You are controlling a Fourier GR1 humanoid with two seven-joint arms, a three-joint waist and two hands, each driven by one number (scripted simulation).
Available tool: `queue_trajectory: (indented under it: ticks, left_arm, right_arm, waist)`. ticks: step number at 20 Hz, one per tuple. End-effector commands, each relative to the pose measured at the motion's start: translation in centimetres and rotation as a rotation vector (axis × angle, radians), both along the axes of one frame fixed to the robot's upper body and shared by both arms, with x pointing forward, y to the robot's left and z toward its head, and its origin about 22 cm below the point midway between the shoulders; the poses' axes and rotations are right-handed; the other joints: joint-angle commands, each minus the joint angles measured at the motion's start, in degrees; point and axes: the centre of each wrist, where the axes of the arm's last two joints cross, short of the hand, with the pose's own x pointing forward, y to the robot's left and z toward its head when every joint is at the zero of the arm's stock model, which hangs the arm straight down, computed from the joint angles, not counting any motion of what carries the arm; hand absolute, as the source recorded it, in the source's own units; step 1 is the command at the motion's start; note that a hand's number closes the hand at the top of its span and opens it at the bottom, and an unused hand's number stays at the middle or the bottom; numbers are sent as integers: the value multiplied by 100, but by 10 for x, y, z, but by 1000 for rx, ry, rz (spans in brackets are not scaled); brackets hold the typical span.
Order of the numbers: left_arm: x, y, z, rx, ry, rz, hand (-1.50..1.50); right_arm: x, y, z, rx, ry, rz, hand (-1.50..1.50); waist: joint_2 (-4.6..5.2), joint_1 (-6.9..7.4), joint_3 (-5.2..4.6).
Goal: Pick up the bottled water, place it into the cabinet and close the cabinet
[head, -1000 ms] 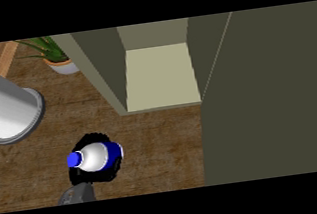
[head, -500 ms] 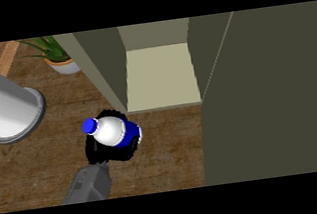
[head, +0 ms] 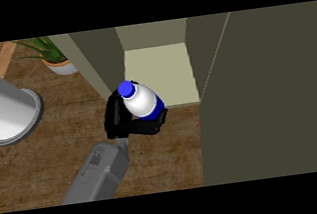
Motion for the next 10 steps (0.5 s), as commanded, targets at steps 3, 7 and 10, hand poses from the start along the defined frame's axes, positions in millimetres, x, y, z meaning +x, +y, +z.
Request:
queue_trajectory:
  ticks: [3,7,10]
  left_arm:
    - [23,-43,47,78,-5,10,150]
    - [50,-47,55,164,27,70,150]
    - [55,-51,53,177,36,93,150]
  right_arm:
    - [-4,2,16,29,-42,-6,-150]
    - [-3,-13,11,23,-44,14,-150]
    - [5,-8,18,26,-57,10,-150]
  waist:
    - [13,-84,-3]
    - [35,-139,1]
    - [60,-135,-4]
